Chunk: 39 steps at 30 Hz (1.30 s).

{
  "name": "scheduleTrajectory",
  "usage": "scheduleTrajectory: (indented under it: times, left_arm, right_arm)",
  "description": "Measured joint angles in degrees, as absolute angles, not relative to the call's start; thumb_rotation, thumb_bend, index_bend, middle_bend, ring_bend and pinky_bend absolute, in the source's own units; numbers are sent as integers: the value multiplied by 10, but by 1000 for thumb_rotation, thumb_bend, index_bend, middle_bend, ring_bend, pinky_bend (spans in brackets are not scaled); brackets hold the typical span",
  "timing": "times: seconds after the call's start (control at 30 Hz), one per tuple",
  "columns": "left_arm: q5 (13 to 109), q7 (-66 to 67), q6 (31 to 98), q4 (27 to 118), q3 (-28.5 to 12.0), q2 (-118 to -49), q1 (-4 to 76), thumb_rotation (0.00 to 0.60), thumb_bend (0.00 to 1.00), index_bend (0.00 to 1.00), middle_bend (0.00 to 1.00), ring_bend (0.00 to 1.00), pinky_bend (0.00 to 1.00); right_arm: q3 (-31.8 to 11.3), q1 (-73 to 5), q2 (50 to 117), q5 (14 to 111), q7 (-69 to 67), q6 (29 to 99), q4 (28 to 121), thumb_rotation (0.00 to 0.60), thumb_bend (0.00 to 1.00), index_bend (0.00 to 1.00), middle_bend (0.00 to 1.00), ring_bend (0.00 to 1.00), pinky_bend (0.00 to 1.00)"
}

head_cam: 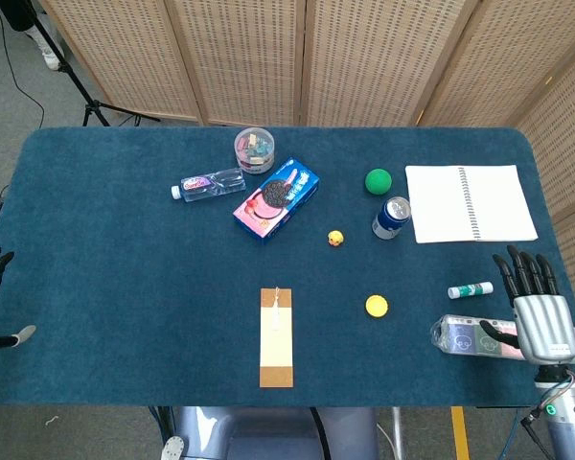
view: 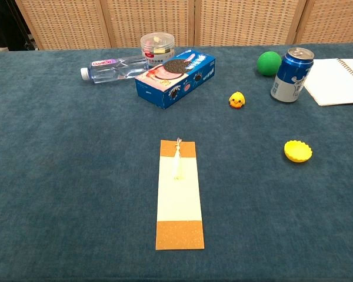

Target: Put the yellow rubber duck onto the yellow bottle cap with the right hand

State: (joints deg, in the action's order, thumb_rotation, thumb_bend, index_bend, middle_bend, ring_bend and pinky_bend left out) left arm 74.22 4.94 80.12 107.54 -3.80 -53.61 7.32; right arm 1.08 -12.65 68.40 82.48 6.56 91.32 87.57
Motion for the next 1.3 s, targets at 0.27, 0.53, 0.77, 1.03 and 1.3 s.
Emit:
scheduleTrajectory:
  times: [0.27, 0.53, 0.77, 1.03, 1.3]
  left_arm:
    - [746, 40, 810, 1078, -40, -532, 67, 600, 0, 0, 0, 0, 0]
    - [737, 37, 804, 1073, -43, -531, 68, 600, 0, 0, 0, 0, 0]
    - [718, 48, 794, 1071, -49, -536, 73, 600, 0, 0, 0, 0, 0]
    - [692, 66, 772, 1066, -54, -544, 85, 600, 0, 0, 0, 0, 0]
    - [669, 75, 761, 1059, -60, -549, 92, 600, 0, 0, 0, 0, 0]
  right_arm:
    - [-2, -130, 680, 840, 65, 893, 872, 600, 0, 37, 0, 0, 0]
    - [-33, -207, 654, 868, 76, 800, 934, 600, 0, 304, 0, 0, 0]
    - [-110, -350, 677, 782, 162, 620, 965, 600, 120, 423, 0, 0, 0]
    - [-160, -464, 781, 636, 249, 521, 867, 600, 165, 441, 0, 0, 0]
    - [-162, -514, 873, 588, 256, 465, 719, 600, 232, 463, 0, 0, 0]
